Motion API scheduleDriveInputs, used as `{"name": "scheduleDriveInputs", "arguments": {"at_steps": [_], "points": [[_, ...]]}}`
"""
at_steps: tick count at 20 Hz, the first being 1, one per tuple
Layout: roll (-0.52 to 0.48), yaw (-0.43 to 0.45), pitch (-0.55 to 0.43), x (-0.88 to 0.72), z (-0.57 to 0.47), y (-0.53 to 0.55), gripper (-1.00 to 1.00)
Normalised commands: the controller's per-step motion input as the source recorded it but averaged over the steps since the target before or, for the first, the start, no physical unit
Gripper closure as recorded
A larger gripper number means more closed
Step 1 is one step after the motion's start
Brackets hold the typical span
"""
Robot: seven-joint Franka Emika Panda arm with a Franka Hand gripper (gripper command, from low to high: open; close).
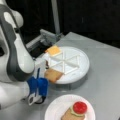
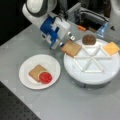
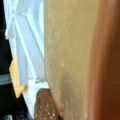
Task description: Ingredient selection for cheeseburger or sandwich
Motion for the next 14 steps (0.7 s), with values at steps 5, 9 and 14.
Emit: {"name": "scheduleDriveInputs", "arguments": {"at_steps": [5, 9, 14], "points": [[0.217, 0.048, -0.056, 0.27, -0.11, -0.13, 1.00], [0.210, 0.042, -0.053, 0.29, -0.10, -0.13, 1.00], [0.200, 0.044, -0.043, 0.31, -0.09, -0.13, 1.00]]}}
